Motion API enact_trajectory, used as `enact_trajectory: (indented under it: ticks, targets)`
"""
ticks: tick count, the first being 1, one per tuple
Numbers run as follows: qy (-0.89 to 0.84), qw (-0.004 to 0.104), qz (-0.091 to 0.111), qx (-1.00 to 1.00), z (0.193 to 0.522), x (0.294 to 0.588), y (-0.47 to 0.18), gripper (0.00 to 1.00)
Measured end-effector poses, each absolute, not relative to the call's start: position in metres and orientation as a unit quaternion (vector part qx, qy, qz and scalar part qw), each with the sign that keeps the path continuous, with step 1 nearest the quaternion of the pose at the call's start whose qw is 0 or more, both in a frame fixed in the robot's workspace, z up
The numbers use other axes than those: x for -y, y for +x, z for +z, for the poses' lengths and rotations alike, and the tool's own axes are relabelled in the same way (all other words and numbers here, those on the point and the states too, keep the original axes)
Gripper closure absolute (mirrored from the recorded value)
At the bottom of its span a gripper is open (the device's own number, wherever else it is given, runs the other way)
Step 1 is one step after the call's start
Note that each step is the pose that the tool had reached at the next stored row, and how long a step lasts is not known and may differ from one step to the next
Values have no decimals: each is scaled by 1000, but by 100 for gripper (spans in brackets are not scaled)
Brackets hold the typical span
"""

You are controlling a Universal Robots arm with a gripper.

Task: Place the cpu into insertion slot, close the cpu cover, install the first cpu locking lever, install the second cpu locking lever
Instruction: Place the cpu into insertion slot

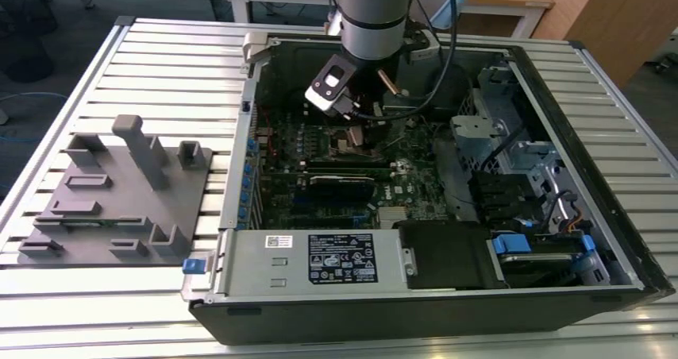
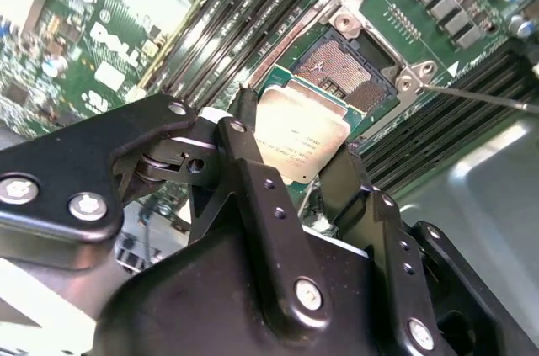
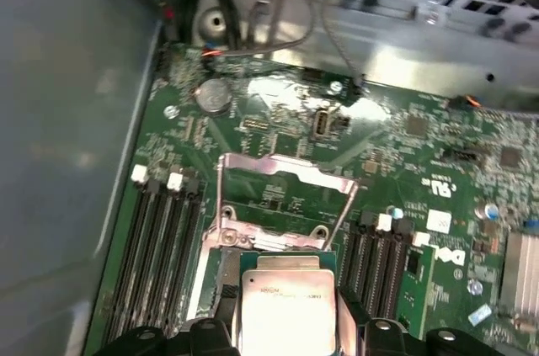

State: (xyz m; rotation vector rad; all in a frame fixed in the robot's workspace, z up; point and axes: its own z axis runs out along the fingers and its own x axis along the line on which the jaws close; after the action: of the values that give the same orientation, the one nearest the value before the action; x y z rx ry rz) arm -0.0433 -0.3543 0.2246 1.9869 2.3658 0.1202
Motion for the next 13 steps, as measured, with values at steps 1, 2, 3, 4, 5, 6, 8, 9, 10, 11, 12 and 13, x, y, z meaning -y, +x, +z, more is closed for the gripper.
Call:
enact_trajectory:
  ticks: [1,2,3,4,5,6,8,9,10,11,12,13]
  targets:
    - [649,25,39,-759,224,354,-43,46]
    - [656,26,38,-753,224,354,-43,46]
    - [663,26,38,-747,224,354,-43,46]
    - [670,26,38,-741,224,354,-43,46]
    - [677,27,38,-735,224,354,-43,46]
    - [683,27,37,-729,224,354,-43,46]
    - [696,28,37,-716,223,354,-43,46]
    - [703,28,37,-710,223,354,-43,46]
    - [709,28,37,-703,223,354,-43,46]
    - [714,29,36,-699,223,354,-43,46]
    - [717,29,36,-696,223,354,-43,46]
    - [717,29,36,-696,223,354,-43,46]
